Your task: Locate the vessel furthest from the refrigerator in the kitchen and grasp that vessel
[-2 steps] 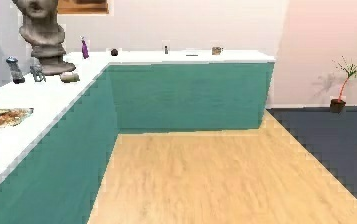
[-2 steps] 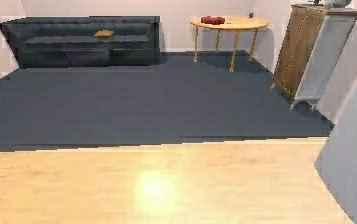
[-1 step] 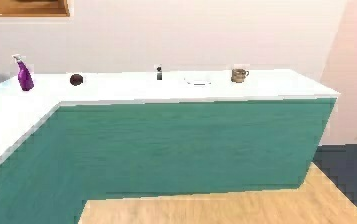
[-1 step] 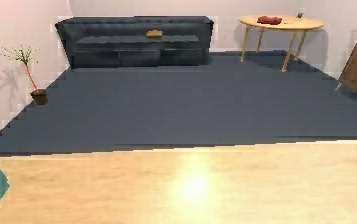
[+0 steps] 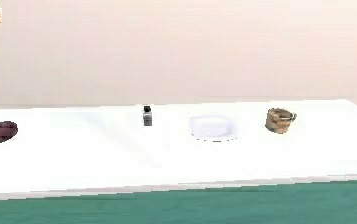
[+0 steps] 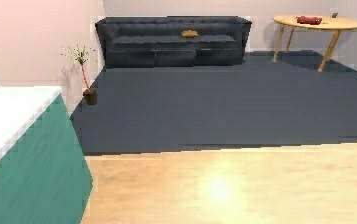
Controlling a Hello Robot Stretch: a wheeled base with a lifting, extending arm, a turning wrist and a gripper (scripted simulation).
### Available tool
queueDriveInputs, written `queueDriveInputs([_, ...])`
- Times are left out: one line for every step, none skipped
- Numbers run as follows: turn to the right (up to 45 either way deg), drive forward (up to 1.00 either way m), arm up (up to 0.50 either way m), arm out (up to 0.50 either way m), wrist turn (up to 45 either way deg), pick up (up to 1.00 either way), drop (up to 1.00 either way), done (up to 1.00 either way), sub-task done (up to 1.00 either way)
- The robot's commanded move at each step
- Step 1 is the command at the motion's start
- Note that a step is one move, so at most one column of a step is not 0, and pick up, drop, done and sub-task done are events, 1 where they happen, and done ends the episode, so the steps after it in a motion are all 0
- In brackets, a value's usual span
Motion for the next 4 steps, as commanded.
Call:
queueDriveInputs([-45.0,0.0,0.0,0.0,0.0,0.0,0.0,0.0,0.0])
queueDriveInputs([-15.0,0.0,0.0,0.0,0.0,0.0,0.0,0.0,0.0])
queueDriveInputs([45.0,0.0,0.0,0.0,0.0,0.0,0.0,0.0,0.0])
queueDriveInputs([36.0,0.0,0.0,0.0,0.0,0.0,0.0,0.0,0.0])
